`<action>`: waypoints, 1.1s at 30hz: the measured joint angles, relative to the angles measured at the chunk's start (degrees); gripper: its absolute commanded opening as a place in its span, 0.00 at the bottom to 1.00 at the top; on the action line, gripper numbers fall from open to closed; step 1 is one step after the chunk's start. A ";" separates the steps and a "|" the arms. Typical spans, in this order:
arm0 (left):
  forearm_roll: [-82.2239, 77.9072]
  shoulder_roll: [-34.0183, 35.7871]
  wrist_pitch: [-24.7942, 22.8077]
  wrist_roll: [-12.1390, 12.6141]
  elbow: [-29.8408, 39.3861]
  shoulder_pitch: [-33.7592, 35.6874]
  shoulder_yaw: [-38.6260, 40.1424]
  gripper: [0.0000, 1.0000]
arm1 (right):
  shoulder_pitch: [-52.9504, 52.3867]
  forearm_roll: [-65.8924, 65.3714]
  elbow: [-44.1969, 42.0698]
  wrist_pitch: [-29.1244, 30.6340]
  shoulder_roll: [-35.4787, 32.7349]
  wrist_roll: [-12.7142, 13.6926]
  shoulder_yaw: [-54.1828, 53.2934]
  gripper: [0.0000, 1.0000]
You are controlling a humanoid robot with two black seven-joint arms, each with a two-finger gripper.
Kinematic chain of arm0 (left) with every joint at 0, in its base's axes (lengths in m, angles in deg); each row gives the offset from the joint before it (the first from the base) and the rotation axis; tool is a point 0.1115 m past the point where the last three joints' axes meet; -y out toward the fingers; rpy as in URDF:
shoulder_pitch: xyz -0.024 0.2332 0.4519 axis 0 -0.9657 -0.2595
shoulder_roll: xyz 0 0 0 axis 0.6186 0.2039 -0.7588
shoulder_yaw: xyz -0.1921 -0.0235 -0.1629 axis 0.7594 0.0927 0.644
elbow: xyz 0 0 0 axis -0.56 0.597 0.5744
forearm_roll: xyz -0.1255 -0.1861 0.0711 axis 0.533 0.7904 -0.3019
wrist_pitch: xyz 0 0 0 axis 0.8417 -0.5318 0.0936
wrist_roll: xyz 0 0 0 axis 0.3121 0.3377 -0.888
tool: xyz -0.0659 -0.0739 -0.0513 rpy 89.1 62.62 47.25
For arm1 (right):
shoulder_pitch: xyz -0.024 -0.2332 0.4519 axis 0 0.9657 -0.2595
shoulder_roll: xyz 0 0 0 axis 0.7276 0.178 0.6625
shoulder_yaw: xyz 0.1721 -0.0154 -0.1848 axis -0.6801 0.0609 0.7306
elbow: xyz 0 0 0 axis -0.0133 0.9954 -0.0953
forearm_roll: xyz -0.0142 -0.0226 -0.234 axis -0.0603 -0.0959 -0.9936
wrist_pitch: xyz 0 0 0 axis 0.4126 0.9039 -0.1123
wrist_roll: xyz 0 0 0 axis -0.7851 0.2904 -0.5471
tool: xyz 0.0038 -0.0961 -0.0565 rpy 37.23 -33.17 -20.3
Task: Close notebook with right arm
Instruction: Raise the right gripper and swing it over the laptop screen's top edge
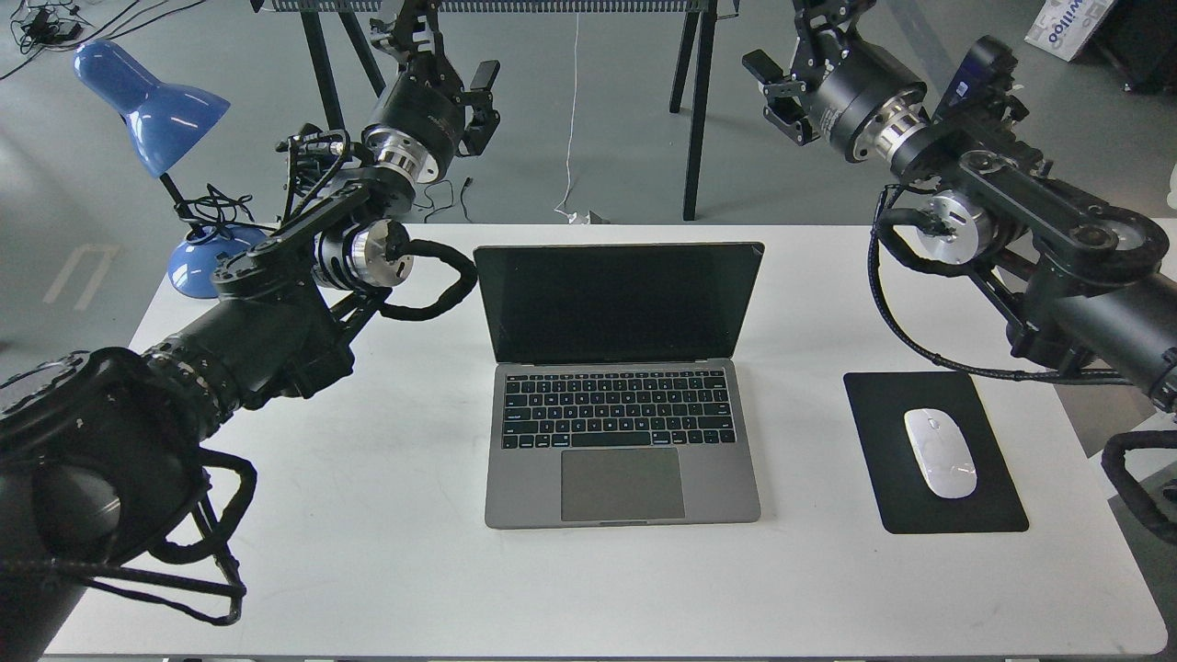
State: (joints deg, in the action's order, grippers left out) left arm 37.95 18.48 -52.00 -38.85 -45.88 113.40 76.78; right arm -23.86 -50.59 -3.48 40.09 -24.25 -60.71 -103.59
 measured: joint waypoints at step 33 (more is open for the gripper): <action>0.17 0.06 0.04 0.00 -0.02 0.00 0.00 1.00 | -3.72 -0.53 -30.24 8.19 16.73 0.20 19.77 1.00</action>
State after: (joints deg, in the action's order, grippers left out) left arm 38.11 18.55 -51.96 -38.85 -45.91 113.40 76.78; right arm -27.59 -51.12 -33.72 48.28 -7.52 -60.51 -83.81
